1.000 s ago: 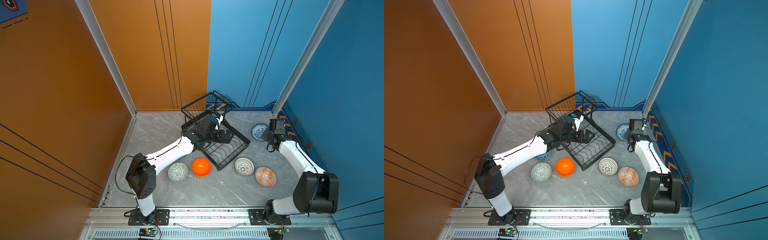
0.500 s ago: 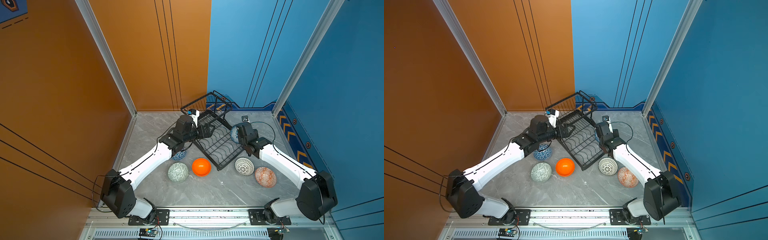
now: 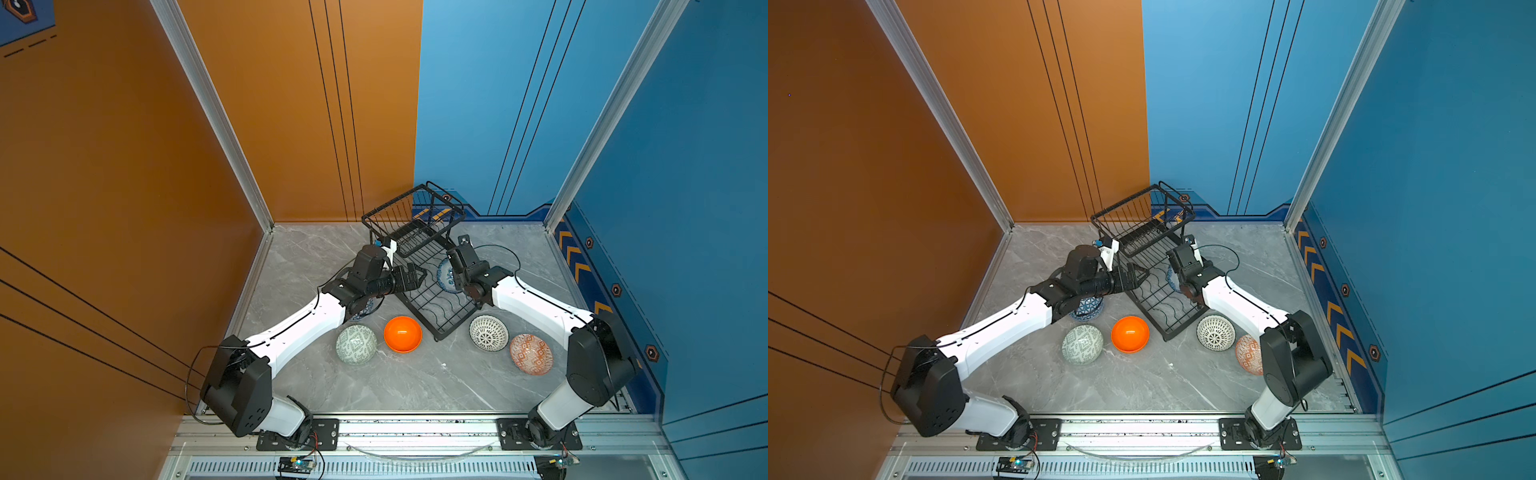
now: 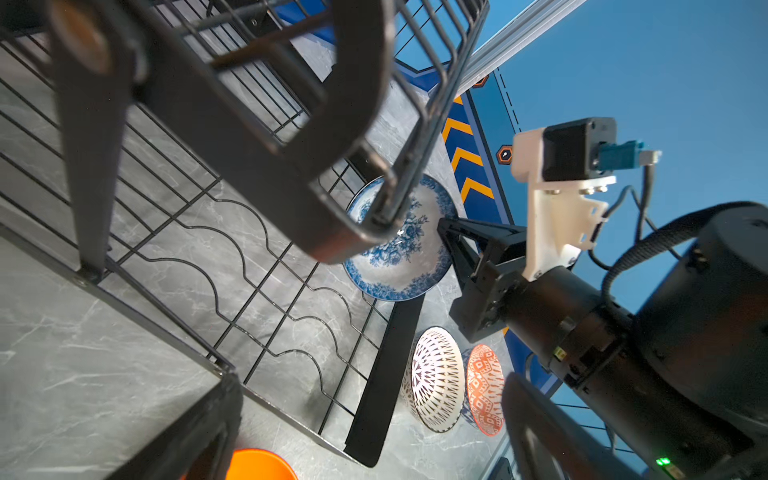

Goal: Load the bowls into the dish rack

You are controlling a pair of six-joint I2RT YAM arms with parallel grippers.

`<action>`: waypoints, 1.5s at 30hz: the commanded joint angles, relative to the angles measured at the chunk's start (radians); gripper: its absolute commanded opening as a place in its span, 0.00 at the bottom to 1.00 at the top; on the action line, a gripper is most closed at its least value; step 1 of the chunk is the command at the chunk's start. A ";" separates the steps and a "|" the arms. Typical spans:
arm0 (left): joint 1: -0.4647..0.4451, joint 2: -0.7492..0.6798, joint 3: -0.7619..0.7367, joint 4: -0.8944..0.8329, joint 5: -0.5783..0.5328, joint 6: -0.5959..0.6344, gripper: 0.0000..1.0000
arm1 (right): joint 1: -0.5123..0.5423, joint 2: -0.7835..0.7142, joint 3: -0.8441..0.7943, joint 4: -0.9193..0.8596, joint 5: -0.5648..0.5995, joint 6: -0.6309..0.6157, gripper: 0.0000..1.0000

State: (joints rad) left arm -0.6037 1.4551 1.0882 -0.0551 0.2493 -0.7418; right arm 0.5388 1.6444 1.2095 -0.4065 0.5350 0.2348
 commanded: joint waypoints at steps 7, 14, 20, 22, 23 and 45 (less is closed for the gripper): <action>-0.047 0.043 0.056 -0.189 -0.111 0.098 0.98 | -0.023 0.042 0.003 -0.023 -0.252 0.193 0.00; -0.079 0.140 0.139 -0.266 -0.150 0.146 1.00 | -0.090 -0.006 -0.066 0.039 -0.433 0.265 0.00; -0.110 0.235 0.235 -0.276 -0.154 0.166 0.93 | -0.102 -0.087 -0.087 0.039 -0.500 0.268 0.00; -0.122 0.259 0.262 -0.284 -0.158 0.175 0.90 | -0.109 -0.119 -0.096 0.043 -0.522 0.269 0.00; -0.127 0.268 0.273 -0.286 -0.157 0.180 0.89 | -0.111 -0.136 -0.100 0.043 -0.531 0.269 0.00; -0.163 0.225 0.247 -0.290 -0.206 0.165 0.62 | -0.101 -0.239 -0.111 0.032 -0.616 0.264 0.00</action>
State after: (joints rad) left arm -0.7525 1.7149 1.3590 -0.3267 0.0650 -0.5720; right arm 0.4286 1.4620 1.1049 -0.4011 -0.0540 0.4805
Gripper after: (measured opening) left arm 0.643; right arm 0.061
